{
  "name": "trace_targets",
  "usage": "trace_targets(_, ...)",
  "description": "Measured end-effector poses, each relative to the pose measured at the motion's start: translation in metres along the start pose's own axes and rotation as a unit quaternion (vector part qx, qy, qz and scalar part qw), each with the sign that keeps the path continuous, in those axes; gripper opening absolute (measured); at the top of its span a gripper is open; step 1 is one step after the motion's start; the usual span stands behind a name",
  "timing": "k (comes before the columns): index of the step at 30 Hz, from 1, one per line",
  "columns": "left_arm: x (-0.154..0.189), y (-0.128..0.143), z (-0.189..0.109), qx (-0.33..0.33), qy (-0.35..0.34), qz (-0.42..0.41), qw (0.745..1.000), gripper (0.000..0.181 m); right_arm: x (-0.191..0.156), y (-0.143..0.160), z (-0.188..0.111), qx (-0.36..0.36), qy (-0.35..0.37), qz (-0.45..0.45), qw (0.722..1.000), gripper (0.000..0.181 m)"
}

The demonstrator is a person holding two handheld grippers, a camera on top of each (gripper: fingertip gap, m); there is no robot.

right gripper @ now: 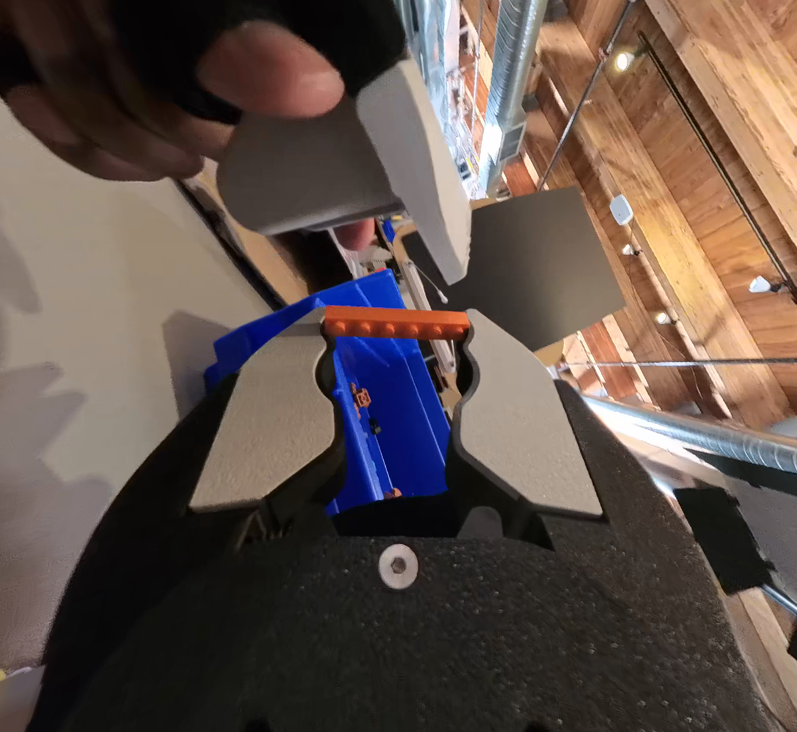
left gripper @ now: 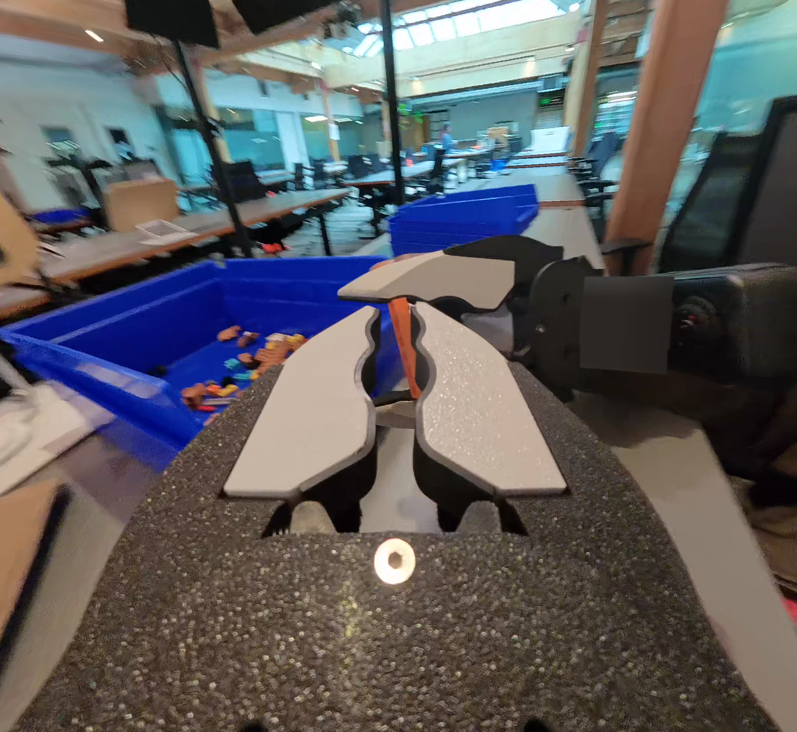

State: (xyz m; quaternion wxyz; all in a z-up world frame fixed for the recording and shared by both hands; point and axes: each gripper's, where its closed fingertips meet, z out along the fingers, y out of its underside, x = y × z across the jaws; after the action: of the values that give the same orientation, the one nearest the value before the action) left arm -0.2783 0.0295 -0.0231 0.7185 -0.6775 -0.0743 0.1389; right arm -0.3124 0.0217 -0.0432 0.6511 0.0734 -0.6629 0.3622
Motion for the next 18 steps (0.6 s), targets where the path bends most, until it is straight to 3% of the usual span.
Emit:
trace_targets(3, 0.008, 0.003, -0.004, -0.014, 0.077, -0.072, 0.994, 0.013, -0.004, -0.009, -0.004, 0.035, -0.018, 0.002, 0.999, 0.054)
trace_targets(9, 0.014, 0.004, -0.01, -0.008, 0.157, -0.17, 0.973, 0.014, -0.008, -0.027, -0.013, 0.094, -0.032, 0.002, 0.995, 0.054)
trace_targets(18, 0.031, 0.007, -0.01, -0.019, 0.215, -0.201, 0.955, 0.017, -0.015, -0.038, -0.02, 0.128, -0.051, -0.004, 0.99, 0.054)
